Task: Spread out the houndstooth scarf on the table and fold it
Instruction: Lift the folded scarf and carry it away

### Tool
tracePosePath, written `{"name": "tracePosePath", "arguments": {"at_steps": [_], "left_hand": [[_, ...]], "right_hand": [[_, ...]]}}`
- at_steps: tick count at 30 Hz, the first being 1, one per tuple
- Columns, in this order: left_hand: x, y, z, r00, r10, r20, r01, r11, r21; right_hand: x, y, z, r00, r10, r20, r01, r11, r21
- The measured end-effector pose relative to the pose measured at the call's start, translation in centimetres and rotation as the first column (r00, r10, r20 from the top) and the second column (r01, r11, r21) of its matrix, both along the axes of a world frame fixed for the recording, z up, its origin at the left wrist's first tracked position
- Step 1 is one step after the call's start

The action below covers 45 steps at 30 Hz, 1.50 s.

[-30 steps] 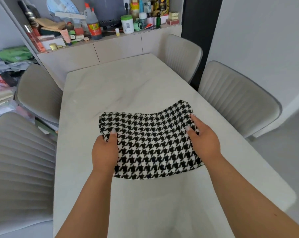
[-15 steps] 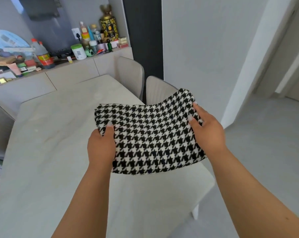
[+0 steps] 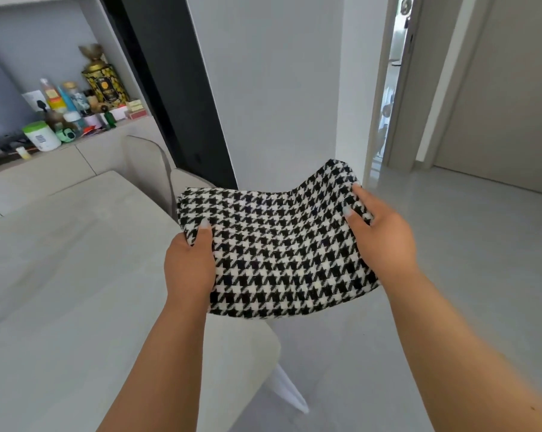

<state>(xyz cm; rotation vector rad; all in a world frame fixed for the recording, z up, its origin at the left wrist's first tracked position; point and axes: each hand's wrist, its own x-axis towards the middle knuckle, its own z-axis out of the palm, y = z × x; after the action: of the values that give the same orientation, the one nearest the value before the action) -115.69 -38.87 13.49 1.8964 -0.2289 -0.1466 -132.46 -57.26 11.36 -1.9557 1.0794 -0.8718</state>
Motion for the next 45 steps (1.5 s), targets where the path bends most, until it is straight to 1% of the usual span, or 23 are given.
{"name": "tracePosePath", "arguments": {"at_steps": [4,12,15,18,24,27,30,36,38,45], "left_hand": [[-0.6,-4.3,0.5,0.998,-0.064,0.014,0.064,0.998,0.022],[0.7,-14.1,-0.2,0.987,-0.161,-0.023,0.162,0.986,0.033],[2.2,-17.7,-0.4,0.981,-0.190,-0.030,0.191,0.982,0.013],[4.6,-21.3,-0.1,0.978,-0.199,-0.054,0.197,0.980,-0.042],[9.8,-27.3,0.5,0.981,-0.184,-0.061,0.179,0.981,-0.072],[11.9,-29.1,0.7,0.986,-0.155,-0.069,0.150,0.986,-0.076],[14.0,-30.4,0.8,0.993,-0.099,-0.065,0.094,0.993,-0.076],[18.4,-33.1,0.5,0.995,0.036,-0.090,-0.040,0.998,-0.039],[19.6,-34.2,0.4,0.992,0.096,-0.076,-0.098,0.995,-0.023],[23.3,-38.9,-0.1,0.957,0.277,-0.081,-0.282,0.957,-0.061]], "right_hand": [[-1.7,-3.0,0.0,0.998,-0.068,0.013,0.068,0.998,0.017],[-2.4,-10.0,0.5,0.982,-0.186,-0.043,0.186,0.983,-0.015],[-1.0,-13.3,0.6,0.977,-0.210,-0.036,0.210,0.978,0.000],[1.5,-16.6,1.0,0.976,-0.213,-0.038,0.213,0.977,0.005],[7.2,-22.9,2.5,0.979,-0.190,-0.072,0.187,0.981,-0.046],[9.7,-25.5,2.3,0.988,-0.148,-0.045,0.144,0.987,-0.074],[12.4,-27.6,2.2,0.995,-0.096,-0.033,0.093,0.993,-0.067],[18.9,-32.6,1.9,0.998,0.062,-0.005,-0.062,0.997,-0.052],[21.2,-34.8,1.7,0.991,0.131,-0.003,-0.131,0.990,-0.055],[29.1,-42.1,2.3,0.943,0.333,-0.028,-0.334,0.939,-0.081]]}}
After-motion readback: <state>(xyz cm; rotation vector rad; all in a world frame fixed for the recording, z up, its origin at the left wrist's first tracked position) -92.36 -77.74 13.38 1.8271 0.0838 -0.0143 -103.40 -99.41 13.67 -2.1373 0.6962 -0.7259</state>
